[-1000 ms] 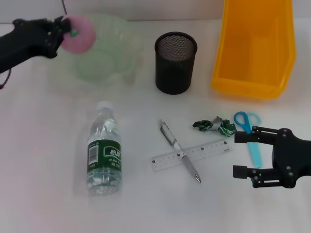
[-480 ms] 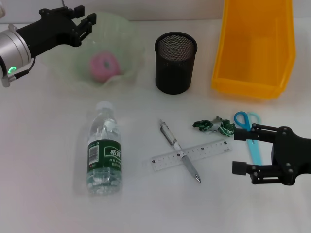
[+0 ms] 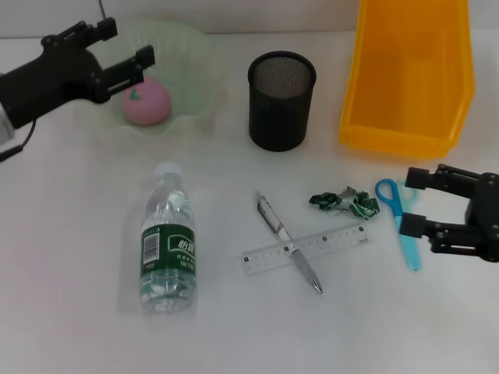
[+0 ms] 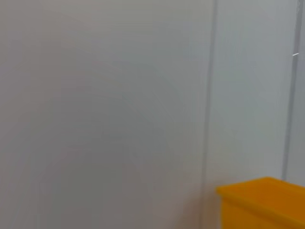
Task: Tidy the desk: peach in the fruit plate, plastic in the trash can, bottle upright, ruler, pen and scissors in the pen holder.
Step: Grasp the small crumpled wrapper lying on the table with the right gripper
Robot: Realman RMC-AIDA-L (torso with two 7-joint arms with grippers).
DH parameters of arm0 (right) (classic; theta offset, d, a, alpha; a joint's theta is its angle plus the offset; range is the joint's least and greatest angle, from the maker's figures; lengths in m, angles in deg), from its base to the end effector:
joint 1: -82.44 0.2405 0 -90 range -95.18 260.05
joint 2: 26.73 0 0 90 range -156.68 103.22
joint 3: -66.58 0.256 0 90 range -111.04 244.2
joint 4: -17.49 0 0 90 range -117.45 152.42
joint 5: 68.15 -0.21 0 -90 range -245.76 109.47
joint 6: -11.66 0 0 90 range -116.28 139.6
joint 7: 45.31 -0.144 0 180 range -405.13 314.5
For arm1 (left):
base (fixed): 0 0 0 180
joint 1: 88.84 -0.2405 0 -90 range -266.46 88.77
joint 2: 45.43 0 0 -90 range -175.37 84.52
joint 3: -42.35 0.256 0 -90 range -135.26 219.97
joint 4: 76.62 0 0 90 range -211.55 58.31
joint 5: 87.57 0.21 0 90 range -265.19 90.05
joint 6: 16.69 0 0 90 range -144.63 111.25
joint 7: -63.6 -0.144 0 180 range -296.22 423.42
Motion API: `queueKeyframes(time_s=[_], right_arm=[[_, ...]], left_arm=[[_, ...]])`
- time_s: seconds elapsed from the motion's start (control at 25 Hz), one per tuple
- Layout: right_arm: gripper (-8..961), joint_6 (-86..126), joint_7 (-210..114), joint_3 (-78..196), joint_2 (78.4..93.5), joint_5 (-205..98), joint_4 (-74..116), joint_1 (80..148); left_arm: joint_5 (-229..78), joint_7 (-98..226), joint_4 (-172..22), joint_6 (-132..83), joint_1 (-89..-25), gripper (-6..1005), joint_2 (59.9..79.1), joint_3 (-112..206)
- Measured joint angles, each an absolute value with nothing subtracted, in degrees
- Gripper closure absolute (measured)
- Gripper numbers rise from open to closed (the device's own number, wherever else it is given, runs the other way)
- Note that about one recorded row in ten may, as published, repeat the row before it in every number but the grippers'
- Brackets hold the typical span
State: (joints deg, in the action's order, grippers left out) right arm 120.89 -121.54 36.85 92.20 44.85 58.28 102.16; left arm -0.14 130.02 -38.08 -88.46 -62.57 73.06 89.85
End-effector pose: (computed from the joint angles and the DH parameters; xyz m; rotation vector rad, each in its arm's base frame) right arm 0.2910 0.2545 0.0362 -2.6815 0.6562 1.0012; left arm -0.2659 0.3688 0.0337 -2.2750 -0.4396 -0.7959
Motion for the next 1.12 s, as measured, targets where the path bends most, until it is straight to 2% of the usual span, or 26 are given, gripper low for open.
queueKeyframes(time_s=[0.08, 0.12, 0.24, 0.48, 0.8, 1.12], right_arm=[[113, 123.2, -122.7, 38.6, 92.21, 44.76, 61.3, 101.77], [114, 125.43, -124.09, 40.58, 92.4, 44.22, 65.09, 101.3], [114, 127.1, -127.89, 42.03, 92.53, 43.09, 69.81, 100.85], [115, 127.04, -147.42, 40.05, 92.28, 45.95, 88.05, 102.61], [120, 124.98, -173.44, 22.68, 92.22, 63.81, 107.74, 110.13], [122, 117.71, -170.06, 0.2, 92.3, 78.9, 103.95, 117.7]], left_arm=[[-0.22, 129.5, -37.44, -91.41, -63.9, 249, 73.05, 89.76], [-0.29, 126.14, -36.84, -97.59, -67.34, 238, 73.17, 89.65], [-0.33, 120.38, -38.9, -103.68, -71.53, 204, 73.22, 89.71], [0.22, 118.68, -41.44, -109.24, -75.18, 157, 72.98, 90.12], [5.91, 119.2, -41.56, -112.25, -75.68, 153, 72.87, 90.26], [6.8, 119.23, -41.59, -111.49, -75.49, 153, 72.98, 90.26]])
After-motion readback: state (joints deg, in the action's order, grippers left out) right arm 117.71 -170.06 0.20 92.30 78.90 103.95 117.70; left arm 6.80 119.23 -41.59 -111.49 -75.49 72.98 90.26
